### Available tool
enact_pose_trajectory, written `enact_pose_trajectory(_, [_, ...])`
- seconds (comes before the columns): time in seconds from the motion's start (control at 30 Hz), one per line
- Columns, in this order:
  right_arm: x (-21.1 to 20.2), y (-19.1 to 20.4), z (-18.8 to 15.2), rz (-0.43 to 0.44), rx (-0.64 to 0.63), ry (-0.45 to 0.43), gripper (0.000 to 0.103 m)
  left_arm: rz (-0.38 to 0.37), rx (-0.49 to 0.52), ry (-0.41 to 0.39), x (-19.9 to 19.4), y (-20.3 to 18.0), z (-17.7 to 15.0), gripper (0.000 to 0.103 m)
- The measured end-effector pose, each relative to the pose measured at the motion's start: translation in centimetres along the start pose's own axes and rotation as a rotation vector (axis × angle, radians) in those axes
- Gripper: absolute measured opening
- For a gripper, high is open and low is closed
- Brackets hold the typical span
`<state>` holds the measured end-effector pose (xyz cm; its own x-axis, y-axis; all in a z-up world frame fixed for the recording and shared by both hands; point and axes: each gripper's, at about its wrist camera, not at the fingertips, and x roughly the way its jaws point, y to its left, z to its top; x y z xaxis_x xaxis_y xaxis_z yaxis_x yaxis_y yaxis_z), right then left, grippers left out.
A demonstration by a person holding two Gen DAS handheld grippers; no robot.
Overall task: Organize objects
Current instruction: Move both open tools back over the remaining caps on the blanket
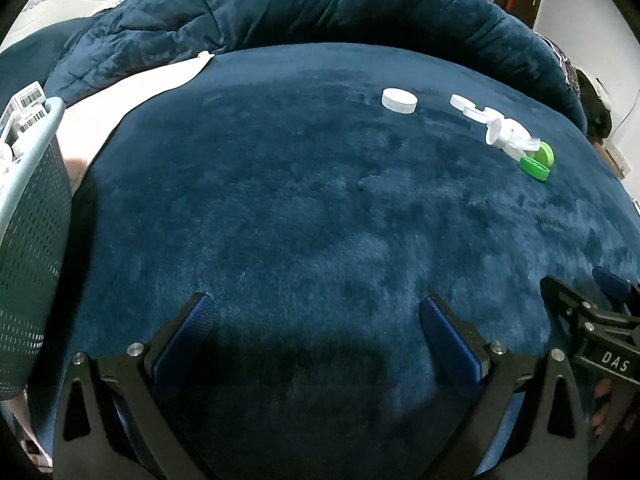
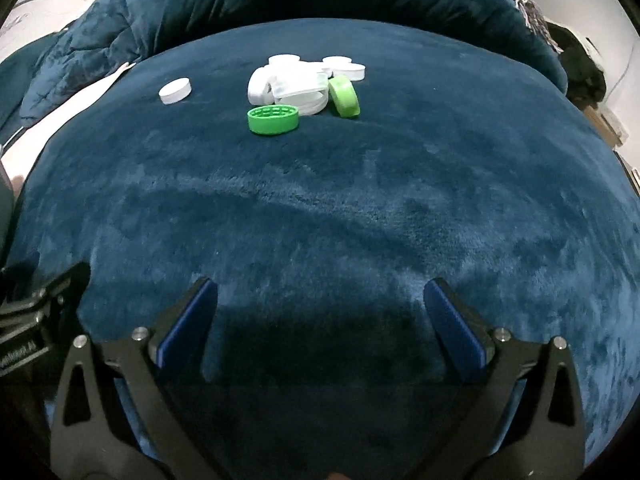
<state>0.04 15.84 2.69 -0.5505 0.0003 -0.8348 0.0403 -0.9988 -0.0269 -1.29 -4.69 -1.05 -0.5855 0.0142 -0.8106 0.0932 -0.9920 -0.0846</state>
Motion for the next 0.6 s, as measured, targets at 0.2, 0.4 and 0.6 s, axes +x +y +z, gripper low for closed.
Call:
enact_pose_trajectory(0.2, [-0.3,-0.2,-0.7,0.006,0.001,-0.003,0.103,0.007,0.005,0.009,0.2,-0.1,0.1,0.103])
enact_pose_trajectory(0.4, [-0.2,-0.2,-0.7,0.002,-0.002,-0.003,0.103,-0.001,-0.007,-0.003,0.2,-0.1,-0.1,0.103])
enact_pose_trajectory(0.6, [-0.3,-0.1,-0.9,0.002,-0.002,-0.017,0.103,-0.017,-0.019,-0.031,0.1,0.2,-0.2,0.103])
